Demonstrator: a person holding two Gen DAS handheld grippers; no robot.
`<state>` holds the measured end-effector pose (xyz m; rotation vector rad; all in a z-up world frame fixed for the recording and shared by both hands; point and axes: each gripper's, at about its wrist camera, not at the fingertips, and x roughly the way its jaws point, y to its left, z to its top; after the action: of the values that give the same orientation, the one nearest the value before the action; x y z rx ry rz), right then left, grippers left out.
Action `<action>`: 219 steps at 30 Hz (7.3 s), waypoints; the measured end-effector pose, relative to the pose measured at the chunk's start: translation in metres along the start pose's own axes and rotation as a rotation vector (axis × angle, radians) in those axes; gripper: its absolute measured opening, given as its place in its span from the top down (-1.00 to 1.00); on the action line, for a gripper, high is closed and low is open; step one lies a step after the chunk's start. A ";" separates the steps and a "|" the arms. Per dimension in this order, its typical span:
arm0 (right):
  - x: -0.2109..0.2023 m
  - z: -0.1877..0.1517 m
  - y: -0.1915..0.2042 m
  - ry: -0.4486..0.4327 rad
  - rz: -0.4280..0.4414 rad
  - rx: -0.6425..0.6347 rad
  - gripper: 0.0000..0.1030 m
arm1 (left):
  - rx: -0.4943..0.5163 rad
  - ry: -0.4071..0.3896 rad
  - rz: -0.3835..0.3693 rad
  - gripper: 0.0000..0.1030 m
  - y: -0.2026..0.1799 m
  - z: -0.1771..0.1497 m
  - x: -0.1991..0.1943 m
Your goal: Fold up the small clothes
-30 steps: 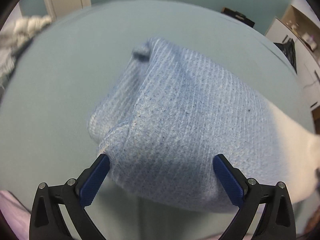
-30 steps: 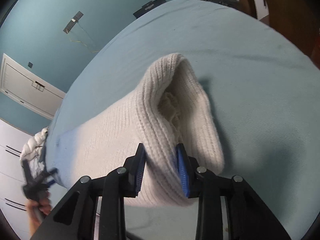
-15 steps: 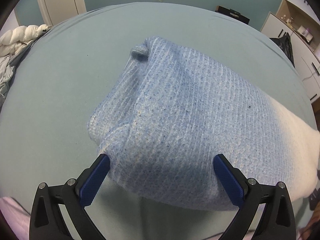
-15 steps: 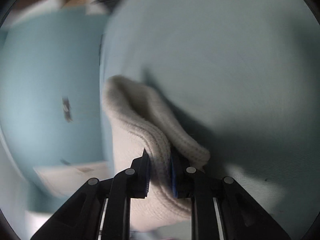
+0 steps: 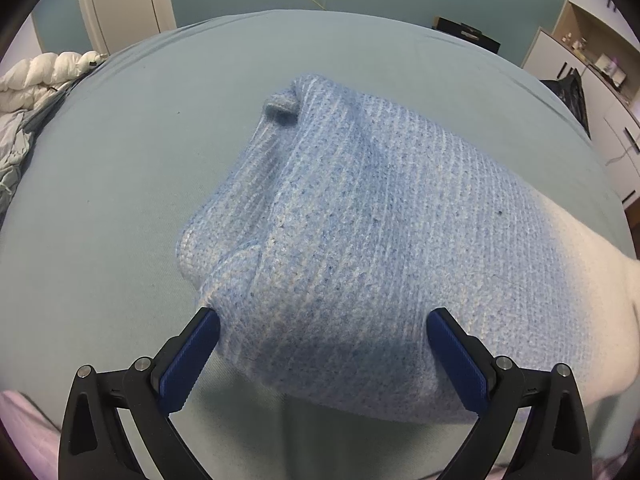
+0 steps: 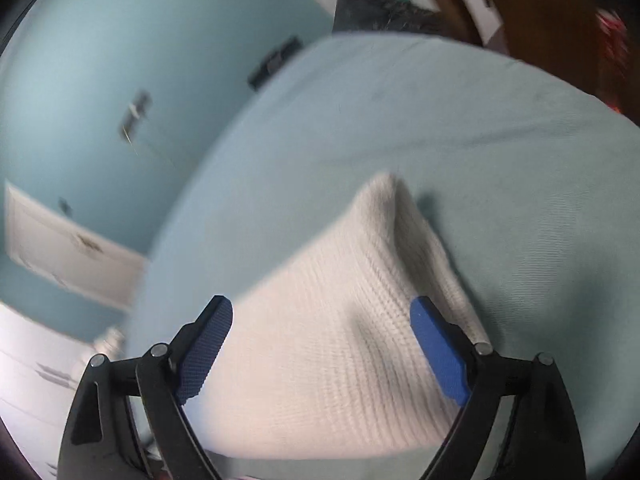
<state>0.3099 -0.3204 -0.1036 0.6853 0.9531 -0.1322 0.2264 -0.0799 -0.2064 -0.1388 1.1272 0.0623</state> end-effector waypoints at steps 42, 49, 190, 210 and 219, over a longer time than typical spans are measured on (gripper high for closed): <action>-0.031 -0.125 0.054 -0.282 -0.023 -0.218 -0.64 | 0.342 -0.041 -0.356 0.25 0.085 0.016 -0.037; -0.024 -0.130 0.059 -0.261 -0.042 -0.235 -0.64 | 0.371 0.100 -0.547 0.33 0.089 0.037 -0.006; -0.065 -0.177 -0.085 -0.052 0.101 0.437 -0.97 | -0.652 0.370 -0.602 -1.00 0.125 -0.062 0.038; -0.054 -0.169 -0.084 -0.032 0.260 0.525 -0.97 | -1.151 0.234 -0.641 -0.15 0.098 -0.083 0.089; -0.034 -0.163 -0.092 -0.034 0.372 0.631 -0.97 | -1.127 0.199 -0.689 -0.08 0.101 -0.093 0.098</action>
<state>0.1384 -0.3024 -0.1841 1.4259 0.7317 -0.1139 0.1734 0.0049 -0.3419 -1.5502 1.0723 0.0624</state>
